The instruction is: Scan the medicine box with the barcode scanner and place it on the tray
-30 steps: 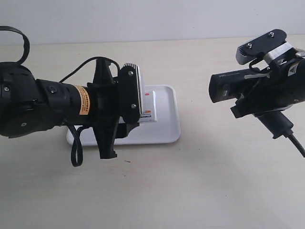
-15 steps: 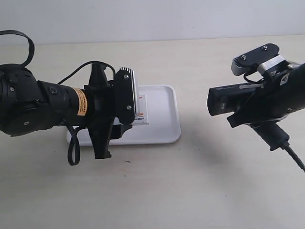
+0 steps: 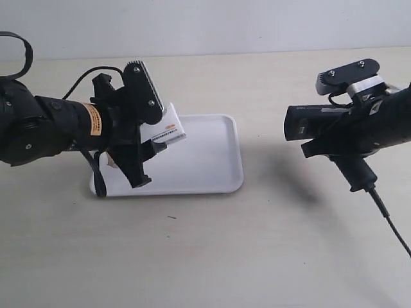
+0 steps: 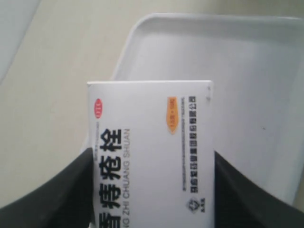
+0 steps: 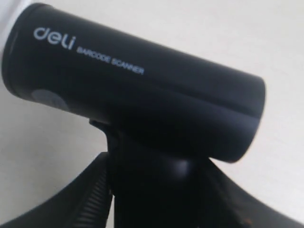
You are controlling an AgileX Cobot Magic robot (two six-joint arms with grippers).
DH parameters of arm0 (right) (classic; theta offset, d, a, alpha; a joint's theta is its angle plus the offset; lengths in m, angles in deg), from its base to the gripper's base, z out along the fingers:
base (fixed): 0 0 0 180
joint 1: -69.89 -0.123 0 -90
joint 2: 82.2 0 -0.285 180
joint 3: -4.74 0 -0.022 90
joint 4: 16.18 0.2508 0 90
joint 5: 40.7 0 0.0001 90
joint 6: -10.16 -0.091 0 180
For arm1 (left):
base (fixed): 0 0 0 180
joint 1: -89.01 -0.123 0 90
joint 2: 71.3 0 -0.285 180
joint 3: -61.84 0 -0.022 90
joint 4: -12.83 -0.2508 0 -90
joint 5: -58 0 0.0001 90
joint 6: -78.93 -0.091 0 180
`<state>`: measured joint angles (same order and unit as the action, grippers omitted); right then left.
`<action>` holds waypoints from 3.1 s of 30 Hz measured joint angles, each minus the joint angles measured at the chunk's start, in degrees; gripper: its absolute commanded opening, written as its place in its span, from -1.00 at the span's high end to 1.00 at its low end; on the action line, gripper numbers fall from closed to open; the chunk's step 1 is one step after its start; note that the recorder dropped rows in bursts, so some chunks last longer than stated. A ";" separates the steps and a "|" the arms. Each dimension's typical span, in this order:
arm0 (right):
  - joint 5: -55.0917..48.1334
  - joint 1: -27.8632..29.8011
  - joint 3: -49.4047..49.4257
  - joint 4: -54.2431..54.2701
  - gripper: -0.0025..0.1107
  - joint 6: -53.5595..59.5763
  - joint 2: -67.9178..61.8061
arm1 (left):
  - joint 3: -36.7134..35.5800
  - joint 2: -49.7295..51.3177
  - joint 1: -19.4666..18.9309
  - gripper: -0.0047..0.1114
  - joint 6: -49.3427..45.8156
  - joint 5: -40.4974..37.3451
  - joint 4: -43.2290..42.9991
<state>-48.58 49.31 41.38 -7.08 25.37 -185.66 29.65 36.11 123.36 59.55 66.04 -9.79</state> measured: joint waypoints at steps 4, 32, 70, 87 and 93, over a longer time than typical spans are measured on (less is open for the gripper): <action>0.12 0.05 -1.92 3.08 0.96 -0.23 -5.59 | 1.75 2.33 -0.40 0.92 5.06 0.64 0.00; -7.78 -0.94 -2.85 1.71 -0.37 -5.18 3.07 | 2.12 5.25 -0.40 -0.80 5.57 3.93 1.13; -0.36 -0.94 15.18 5.91 0.95 -5.31 67.56 | -38.12 -81.79 -16.28 0.88 33.59 0.71 3.95; -0.36 -0.94 15.18 6.01 0.95 -5.31 67.56 | -44.87 -94.64 -39.73 0.88 28.13 -3.29 11.49; -0.36 -0.94 15.18 6.01 0.95 -5.31 67.56 | -44.87 -95.30 -39.73 0.88 25.89 -10.43 14.36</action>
<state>-48.95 48.38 56.56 -1.06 20.06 -118.10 -15.22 -59.18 83.63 85.44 55.61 4.57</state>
